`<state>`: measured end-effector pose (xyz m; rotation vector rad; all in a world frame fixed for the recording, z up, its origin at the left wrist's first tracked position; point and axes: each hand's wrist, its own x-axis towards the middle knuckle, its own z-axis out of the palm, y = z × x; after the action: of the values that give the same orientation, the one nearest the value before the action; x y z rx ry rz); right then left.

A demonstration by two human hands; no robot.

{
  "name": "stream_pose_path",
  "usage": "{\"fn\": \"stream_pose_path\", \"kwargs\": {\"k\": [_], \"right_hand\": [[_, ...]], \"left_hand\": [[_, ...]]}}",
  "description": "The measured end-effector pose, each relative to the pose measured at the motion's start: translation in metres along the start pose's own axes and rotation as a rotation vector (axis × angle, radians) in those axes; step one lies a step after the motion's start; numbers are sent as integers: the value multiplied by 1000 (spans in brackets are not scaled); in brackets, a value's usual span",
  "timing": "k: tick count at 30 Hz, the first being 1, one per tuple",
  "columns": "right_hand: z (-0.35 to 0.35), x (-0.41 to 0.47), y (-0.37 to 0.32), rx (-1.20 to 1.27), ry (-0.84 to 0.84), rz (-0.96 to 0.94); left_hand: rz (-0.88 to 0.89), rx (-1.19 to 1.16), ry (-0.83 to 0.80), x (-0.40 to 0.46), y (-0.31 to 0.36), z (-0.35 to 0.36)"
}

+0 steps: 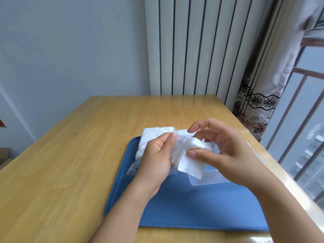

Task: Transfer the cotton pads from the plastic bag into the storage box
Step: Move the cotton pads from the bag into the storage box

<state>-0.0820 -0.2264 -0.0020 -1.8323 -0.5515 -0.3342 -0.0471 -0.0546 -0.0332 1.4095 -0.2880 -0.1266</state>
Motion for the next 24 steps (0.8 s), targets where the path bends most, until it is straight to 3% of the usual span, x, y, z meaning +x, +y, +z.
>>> {"fn": "stream_pose_path", "kwargs": {"k": [4,12,16,21,24], "right_hand": [[1,1,-1,159,27,60],[12,3,8,-80,168,118],[16,1,13,-249,233,22],[26,-4,12,-140,43,118],[21,-3,9,-48,3,189]], "left_hand": [[25,49,-49,-1,-1,1],[-21,-13,-171,-5,4,4],[17,-8,-260,-7,6,7],[-10,-178,-458,-13,12,6],[8,-167,-442,-11,9,5]]}}
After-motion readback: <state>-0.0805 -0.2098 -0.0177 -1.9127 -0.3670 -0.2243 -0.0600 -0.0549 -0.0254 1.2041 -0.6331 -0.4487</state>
